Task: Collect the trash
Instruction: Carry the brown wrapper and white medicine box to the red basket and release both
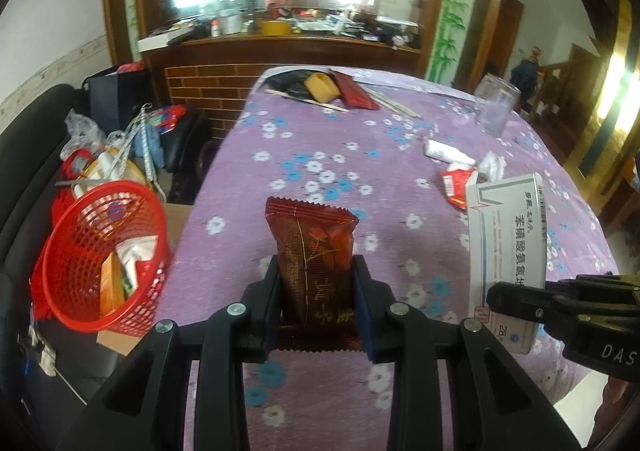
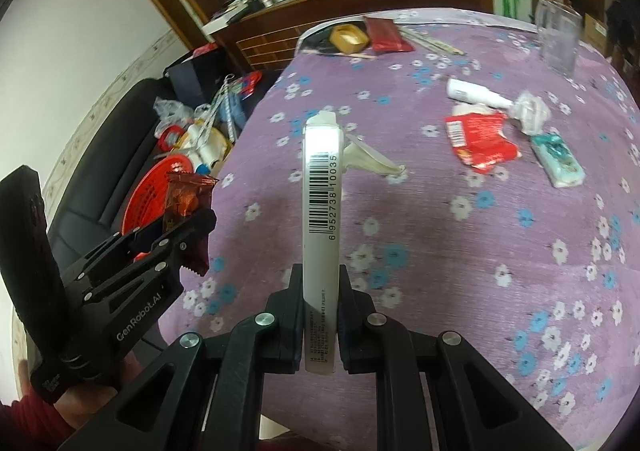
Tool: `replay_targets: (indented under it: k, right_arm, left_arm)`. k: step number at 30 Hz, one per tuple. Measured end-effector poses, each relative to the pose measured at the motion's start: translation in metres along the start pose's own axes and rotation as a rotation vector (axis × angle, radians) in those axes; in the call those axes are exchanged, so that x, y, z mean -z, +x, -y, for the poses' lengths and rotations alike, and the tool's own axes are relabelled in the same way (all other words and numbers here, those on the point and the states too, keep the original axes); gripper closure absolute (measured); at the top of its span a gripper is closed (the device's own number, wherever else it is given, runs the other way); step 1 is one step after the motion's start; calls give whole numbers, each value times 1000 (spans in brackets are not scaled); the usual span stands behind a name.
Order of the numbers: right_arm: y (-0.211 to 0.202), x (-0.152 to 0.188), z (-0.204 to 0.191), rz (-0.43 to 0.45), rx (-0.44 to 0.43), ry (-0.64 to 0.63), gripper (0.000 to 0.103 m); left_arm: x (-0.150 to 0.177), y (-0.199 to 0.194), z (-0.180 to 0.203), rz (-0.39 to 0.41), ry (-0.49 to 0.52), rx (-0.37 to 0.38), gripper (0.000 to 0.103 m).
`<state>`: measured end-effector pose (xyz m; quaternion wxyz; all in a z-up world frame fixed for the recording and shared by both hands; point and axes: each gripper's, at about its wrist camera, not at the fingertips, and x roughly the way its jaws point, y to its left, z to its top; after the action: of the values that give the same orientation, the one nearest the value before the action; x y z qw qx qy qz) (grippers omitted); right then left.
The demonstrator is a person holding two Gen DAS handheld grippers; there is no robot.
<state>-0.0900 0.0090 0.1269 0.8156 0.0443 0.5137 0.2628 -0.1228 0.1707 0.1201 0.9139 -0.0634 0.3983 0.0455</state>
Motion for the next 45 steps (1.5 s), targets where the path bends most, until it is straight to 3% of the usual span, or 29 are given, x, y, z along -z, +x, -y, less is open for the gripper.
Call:
replay_targets:
  k: [10,22,27,35,38,39,40,42,45]
  right_arm:
    - [22,-3,-50,-45,-25,-87,88]
    - [58,-38,-148,-96,-140,-265,88]
    - [86,-60,-199,-118,-193,-326,88]
    - [144,-89,-244,-169,-192,-344,88]
    - [162,-97,-254,-171,-179,-359,88]
    - [168,-100,-257,-167,-175,-362,86]
    - [172,-101,-259,-170,-166,-365,78]
    - [174,-102,-258,-156,-151,-351,73]
    - [164,-100,-251,-137,-158,-344,73]
  left_arm:
    - [9,-14,-56,16,-97,-47,72]
    - [6,-31,-171,39,-267,-171,72]
    - [2,-26,-211,32,-329,-180,72]
    - [-5,-6,-246,16,-350,-208,72]
    - [-6,-1,-255,14,-366,-210,61]
    - [-7,1,-258,15,-375,-210,48]
    - [-7,2,-261,19,-385,-213,43]
    - [-8,2,-263,25,-395,-209,43]
    - [-7,-1,-262,27,-395,-195,43]
